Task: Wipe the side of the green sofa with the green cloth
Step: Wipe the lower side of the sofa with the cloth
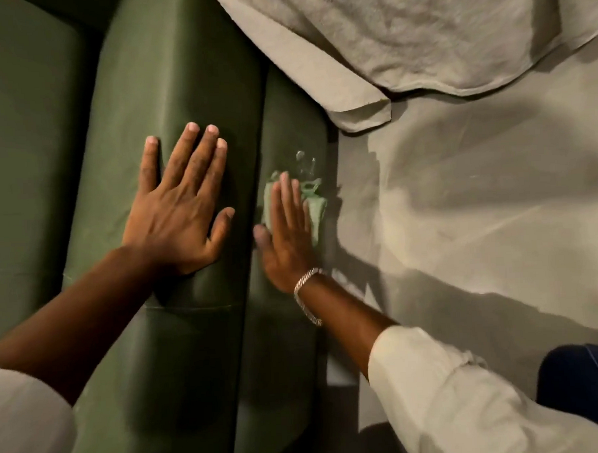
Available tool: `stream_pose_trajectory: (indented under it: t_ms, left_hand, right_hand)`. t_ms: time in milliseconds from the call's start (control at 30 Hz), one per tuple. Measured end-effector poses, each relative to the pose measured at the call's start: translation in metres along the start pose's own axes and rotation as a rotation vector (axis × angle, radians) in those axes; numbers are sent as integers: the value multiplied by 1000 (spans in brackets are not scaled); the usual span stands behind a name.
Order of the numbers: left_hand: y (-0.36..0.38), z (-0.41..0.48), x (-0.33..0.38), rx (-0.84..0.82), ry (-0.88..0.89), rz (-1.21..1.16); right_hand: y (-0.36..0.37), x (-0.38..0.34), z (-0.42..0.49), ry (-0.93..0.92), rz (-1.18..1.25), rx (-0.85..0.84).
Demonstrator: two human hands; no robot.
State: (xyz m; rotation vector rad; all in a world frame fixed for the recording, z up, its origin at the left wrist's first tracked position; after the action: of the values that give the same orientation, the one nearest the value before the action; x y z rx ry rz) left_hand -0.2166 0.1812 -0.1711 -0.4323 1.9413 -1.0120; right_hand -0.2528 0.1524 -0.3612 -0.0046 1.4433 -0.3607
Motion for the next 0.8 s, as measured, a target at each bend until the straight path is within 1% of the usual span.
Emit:
stream_pose_trajectory:
  t_ms: [67, 100, 133, 200, 267, 300, 333, 400, 433, 467, 567, 667, 700, 733, 800]
  left_hand:
    - [-3, 6, 0, 6, 15, 0]
    - [-4, 8, 0, 8, 17, 0]
    - [-5, 12, -1, 16, 15, -2]
    - [-5, 17, -1, 26, 15, -1]
    - [-3, 19, -4, 26, 38, 8]
    - [-3, 20, -7, 37, 42, 7]
    - [-4, 22, -9, 48, 47, 4]
    - [-8, 31, -11, 40, 70, 1]
    - [-10, 36, -13, 33, 80, -2]
    - [-11, 40, -13, 30, 83, -8]
    - [-9, 46, -13, 34, 93, 1]
    - [-7, 46, -12, 53, 95, 15]
    - [-6, 47, -12, 61, 94, 14]
    - [-7, 48, -12, 70, 97, 14]
    - [-7, 50, -11, 86, 97, 10]
  right_hand:
    - [-5, 20, 28, 129, 28, 10]
    - [-5, 29, 25, 155, 26, 1]
    - [-4, 32, 15, 142, 4, -13]
    - [-2, 25, -10, 30, -24, -43]
    - [0, 26, -1, -75, -5, -50]
    - [-1, 26, 18, -100, -30, -20]
    - [-4, 27, 41, -85, -52, -5]
    - [-9, 40, 77, 53, -28, 22]
    - [-9, 44, 77, 109, -13, 28]
    - [-7, 43, 69, 121, -16, 21]
    - [-4, 28, 28, -8, -12, -9]
    - [-6, 28, 63, -109, -78, 36]
    - [-7, 32, 83, -100, -97, 48]
    - [-10, 39, 102, -48, -83, 53]
    - [-13, 59, 124, 119, -16, 47]
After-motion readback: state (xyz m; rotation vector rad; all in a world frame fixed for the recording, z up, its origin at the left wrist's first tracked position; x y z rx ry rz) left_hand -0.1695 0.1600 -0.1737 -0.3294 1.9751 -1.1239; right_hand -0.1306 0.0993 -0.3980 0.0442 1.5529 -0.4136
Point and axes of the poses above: each hand's wrist, its own z-axis towards the middle knuckle, its own y-axis out of the palm, x = y × z, the point moved 1 cm from there along z, towards the middle knuckle, and after that the axes turned 12 degrees about -z, right-handed, at the moved point
